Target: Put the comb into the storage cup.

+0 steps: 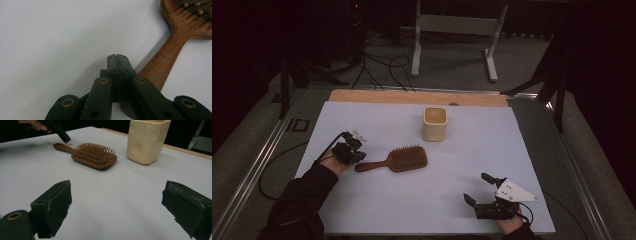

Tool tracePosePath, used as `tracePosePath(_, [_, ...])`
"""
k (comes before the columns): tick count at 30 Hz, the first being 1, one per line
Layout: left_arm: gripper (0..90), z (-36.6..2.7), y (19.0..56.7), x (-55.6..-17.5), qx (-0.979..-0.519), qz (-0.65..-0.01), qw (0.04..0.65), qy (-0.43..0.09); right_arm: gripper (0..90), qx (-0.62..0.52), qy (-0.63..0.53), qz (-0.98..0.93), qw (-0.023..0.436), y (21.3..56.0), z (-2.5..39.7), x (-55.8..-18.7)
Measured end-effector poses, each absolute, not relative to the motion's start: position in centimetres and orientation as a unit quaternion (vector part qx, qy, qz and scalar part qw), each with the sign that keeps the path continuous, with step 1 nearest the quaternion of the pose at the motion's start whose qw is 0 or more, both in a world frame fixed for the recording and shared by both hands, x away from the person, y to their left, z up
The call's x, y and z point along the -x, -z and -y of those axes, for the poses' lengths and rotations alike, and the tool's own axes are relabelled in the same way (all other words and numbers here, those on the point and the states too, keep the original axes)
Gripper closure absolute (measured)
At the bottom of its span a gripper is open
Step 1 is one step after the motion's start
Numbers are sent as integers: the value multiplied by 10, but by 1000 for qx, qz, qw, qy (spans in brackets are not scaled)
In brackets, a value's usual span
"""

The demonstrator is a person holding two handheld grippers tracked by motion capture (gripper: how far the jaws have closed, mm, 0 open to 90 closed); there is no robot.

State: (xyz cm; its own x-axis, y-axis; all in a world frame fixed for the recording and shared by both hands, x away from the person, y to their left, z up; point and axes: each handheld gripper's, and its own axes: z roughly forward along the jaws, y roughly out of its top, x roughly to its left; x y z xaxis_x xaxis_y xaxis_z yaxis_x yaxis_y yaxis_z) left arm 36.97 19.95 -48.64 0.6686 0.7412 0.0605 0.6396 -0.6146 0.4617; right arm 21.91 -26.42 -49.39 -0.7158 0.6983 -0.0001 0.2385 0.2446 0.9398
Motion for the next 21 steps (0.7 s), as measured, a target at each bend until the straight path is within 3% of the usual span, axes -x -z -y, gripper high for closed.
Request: tracePosePath(21, [900, -192, 491, -361, -900, -379, 192, -95, 85, -309, -529, -760, 217, 494, 264, -219])
